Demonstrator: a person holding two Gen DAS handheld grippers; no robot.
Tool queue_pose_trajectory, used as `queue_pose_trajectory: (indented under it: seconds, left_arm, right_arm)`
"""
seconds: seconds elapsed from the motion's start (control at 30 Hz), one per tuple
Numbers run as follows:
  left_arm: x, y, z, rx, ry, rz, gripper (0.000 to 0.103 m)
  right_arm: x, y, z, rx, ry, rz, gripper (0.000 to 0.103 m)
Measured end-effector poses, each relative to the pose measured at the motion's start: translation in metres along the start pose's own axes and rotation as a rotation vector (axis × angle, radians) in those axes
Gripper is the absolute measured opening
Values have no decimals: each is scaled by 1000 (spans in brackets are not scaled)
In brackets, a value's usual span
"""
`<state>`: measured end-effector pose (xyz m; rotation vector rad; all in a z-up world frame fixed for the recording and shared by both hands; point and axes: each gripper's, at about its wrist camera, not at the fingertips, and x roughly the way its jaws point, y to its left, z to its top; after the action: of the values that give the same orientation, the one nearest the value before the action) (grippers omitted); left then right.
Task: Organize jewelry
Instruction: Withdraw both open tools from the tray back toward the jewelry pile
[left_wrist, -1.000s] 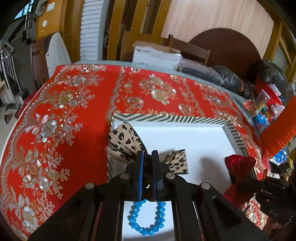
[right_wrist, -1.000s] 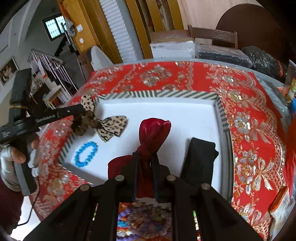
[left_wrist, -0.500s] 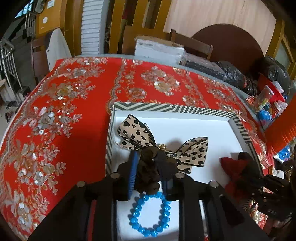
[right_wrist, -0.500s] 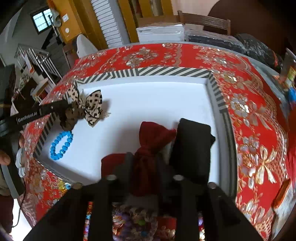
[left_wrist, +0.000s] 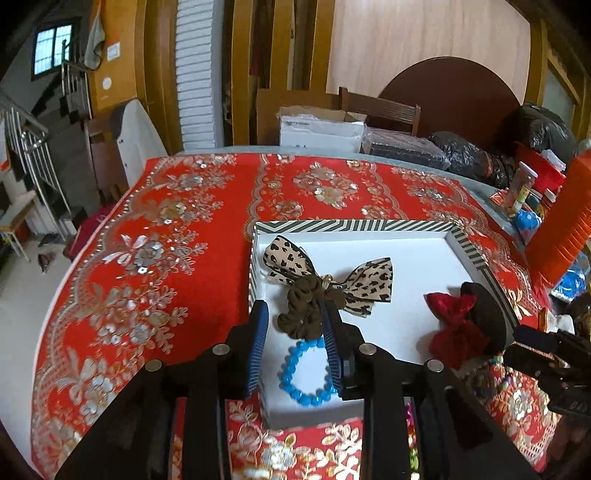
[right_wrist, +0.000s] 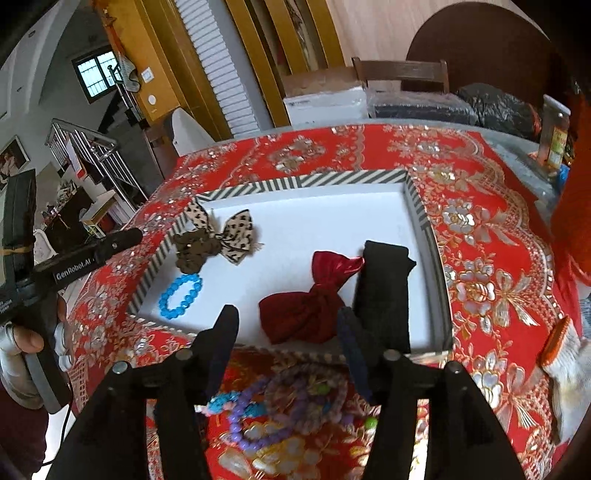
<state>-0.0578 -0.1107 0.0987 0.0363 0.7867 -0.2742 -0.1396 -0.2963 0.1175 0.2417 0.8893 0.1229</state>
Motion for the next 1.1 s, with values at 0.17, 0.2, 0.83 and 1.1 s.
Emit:
queue_pose_trajectory:
  seconds: [0.17, 0.2, 0.83, 1.1]
  left_arm:
    - [-19, -6, -11, 34, -21, 32, 27]
    - [-22, -7, -13, 36, -21, 33, 27]
    - [-59, -31, -53, 36, -20, 14, 27]
    - [-66, -37, -62, 47, -21, 15, 27]
  right_arm:
    - [-16, 10, -10, -9, -23, -1, 61]
    - [-20, 12, -13, -15, -25, -2, 61]
    - [-58, 29, -42, -42, -65, -5, 64]
    - [-68, 31, -50, -45, -74, -3, 64]
